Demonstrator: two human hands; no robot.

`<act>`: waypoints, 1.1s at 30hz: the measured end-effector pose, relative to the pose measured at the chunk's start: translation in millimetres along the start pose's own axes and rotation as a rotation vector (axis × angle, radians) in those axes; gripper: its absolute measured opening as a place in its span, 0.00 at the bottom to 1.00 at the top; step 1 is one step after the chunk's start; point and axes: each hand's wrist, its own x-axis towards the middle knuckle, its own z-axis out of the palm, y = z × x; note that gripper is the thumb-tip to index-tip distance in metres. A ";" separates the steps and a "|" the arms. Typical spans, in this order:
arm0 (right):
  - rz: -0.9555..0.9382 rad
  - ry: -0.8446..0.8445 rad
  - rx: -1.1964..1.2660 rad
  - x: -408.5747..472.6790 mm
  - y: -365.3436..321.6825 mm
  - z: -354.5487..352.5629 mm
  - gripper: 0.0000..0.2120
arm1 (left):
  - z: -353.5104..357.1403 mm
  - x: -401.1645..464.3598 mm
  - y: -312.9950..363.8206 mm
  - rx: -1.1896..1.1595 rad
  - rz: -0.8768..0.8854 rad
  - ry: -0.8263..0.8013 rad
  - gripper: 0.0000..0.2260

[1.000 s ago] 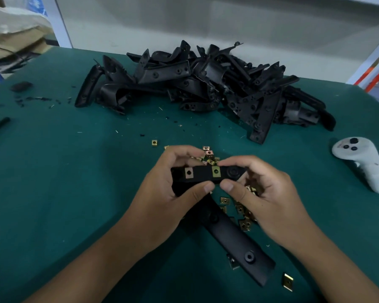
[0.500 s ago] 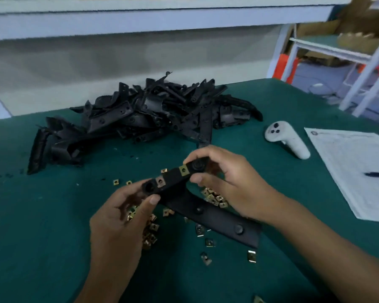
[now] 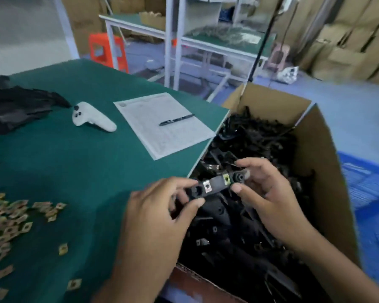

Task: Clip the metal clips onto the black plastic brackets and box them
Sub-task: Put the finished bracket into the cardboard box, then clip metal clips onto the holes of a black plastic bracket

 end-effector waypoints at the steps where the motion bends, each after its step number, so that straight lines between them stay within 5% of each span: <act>1: 0.029 0.060 -0.024 -5.2 8.9 -13.4 0.15 | 17.3 3.7 5.5 -0.022 -0.001 -0.048 0.11; 5: 0.252 0.084 -0.216 -11.9 51.9 -51.0 0.19 | 54.8 10.2 13.8 -0.031 0.008 -0.187 0.23; 8: 0.520 -0.175 -0.558 -19.3 93.6 -60.7 0.26 | 36.4 1.0 2.0 0.016 0.066 -0.090 0.13; 10: 0.546 -0.164 -0.658 -25.6 110.9 -61.6 0.25 | 7.9 -7.8 -12.7 0.075 0.043 0.017 0.07; 15: 0.194 -0.050 -0.582 12.6 104.5 -16.8 0.15 | -93.9 -38.8 -59.9 0.123 -0.154 0.278 0.08; 18: 0.079 -0.201 -0.399 57.8 75.5 34.5 0.18 | -152.1 -62.6 -89.2 0.162 -0.299 0.427 0.14; 21: -0.133 -0.276 -0.275 93.9 9.8 123.1 0.04 | -188.9 -89.3 -119.1 0.253 -0.387 0.562 0.15; 25: -0.349 -0.514 -0.238 123.9 -58.6 248.7 0.02 | -201.2 -110.7 -145.3 0.328 -0.440 0.746 0.15; 29: -0.387 -0.728 -0.370 161.2 -81.1 362.8 0.16 | -198.2 -110.4 -155.1 0.339 -0.450 0.850 0.13; 33: -0.413 -0.649 -0.577 187.3 -83.9 435.5 0.29 | -199.5 -106.9 -158.8 0.296 -0.426 0.935 0.13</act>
